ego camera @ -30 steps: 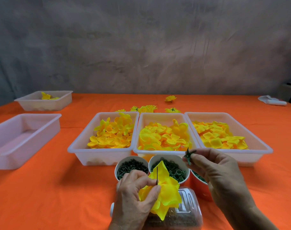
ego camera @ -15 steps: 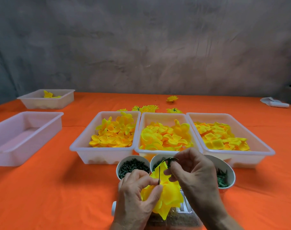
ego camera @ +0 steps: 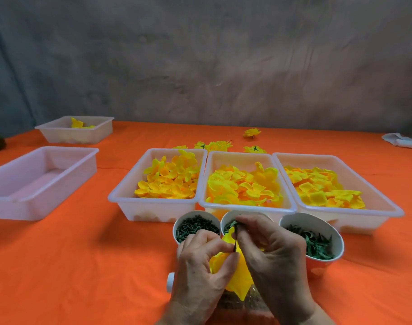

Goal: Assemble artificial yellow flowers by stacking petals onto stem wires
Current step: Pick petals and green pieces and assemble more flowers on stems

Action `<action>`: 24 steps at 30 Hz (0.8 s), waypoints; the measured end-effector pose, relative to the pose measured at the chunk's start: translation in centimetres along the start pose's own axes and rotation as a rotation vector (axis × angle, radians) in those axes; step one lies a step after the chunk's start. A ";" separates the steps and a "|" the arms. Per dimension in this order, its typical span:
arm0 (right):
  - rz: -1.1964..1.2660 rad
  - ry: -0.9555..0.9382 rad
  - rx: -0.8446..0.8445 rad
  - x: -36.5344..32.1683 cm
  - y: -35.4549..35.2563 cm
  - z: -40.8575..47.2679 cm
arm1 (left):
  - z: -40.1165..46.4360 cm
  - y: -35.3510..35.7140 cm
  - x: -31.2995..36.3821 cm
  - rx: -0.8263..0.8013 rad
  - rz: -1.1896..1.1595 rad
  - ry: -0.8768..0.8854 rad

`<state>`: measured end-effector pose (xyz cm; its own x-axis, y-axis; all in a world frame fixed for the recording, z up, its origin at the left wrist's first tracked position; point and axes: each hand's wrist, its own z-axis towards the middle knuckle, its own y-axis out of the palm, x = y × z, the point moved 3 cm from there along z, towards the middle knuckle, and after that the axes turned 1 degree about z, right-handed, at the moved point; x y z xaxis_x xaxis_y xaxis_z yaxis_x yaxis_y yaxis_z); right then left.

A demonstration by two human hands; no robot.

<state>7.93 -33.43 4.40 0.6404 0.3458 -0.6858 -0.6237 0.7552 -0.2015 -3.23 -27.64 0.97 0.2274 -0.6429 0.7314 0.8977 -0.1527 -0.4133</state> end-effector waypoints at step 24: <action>-0.030 -0.142 0.039 0.4 -0.2 -0.7 | -0.1 -0.3 0.3 -0.008 -0.030 -0.015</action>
<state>7.96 -33.82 3.64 0.7173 0.3953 -0.5738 -0.5867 0.7869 -0.1912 -3.43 -27.89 1.26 0.2063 -0.6267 0.7514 0.9010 -0.1778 -0.3957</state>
